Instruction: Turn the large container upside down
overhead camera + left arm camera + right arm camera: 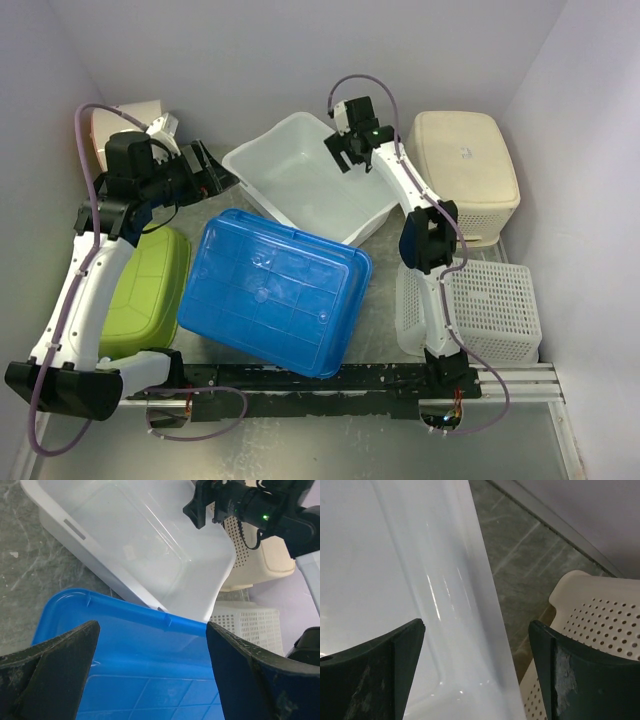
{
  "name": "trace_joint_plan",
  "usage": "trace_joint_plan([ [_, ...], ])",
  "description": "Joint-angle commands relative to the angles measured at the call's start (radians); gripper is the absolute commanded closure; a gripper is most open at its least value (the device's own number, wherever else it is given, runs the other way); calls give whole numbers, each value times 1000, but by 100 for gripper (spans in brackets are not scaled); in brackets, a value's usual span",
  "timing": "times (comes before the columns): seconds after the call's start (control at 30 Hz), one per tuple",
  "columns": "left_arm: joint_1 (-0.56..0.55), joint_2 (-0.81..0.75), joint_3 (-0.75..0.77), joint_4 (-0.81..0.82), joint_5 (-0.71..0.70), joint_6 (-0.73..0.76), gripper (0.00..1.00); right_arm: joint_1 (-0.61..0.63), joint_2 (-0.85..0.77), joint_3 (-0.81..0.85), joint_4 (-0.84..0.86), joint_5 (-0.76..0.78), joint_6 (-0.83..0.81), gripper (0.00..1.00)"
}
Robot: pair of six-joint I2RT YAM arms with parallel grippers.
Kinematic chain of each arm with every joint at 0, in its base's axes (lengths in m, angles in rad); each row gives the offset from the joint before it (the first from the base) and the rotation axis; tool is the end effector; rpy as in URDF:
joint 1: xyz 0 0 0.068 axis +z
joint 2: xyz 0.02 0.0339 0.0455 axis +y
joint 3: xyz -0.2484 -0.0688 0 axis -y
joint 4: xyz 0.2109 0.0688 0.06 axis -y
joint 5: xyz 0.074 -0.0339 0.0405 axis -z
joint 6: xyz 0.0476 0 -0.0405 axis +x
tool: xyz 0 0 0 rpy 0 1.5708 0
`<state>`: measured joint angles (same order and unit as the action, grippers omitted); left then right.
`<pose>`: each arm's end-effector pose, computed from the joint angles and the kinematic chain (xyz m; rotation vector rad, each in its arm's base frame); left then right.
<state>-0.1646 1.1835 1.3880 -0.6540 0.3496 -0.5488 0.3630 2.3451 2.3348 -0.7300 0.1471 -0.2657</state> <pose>0.2217 -0.0534 0.3935 -0.1701 2.0779 -0.7972 0.4648 0.1691 0.2672 -0.6409 2.2133 -0.1201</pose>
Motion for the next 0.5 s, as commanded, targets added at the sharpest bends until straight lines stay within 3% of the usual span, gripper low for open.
trace_joint_plan([
  [0.0, -3, -31, -13, 16, 15, 13, 1, -25, 30, 6, -5, 11, -166, 15],
  [0.1, -4, -33, -9, 14, 18, 9, 1, -38, 40, -4, -15, -31, -189, 25],
  [0.13, -4, -33, -8, 12, 17, 8, 1, -39, 37, -4, -20, -45, -193, 34],
  [0.23, -4, -32, -7, 8, 13, 5, 1, -38, 20, -3, -5, -38, -198, 84],
  [0.27, -4, -31, -7, 9, 14, 3, 1, -37, 14, 2, 1, -25, -204, 93],
  [0.37, -4, -31, -8, 14, 16, -5, 1, -25, -24, -13, 46, 43, -238, 100],
  [0.47, -4, -34, -10, 19, 16, -13, 1, 8, -89, -81, 144, 150, -304, 100],
])
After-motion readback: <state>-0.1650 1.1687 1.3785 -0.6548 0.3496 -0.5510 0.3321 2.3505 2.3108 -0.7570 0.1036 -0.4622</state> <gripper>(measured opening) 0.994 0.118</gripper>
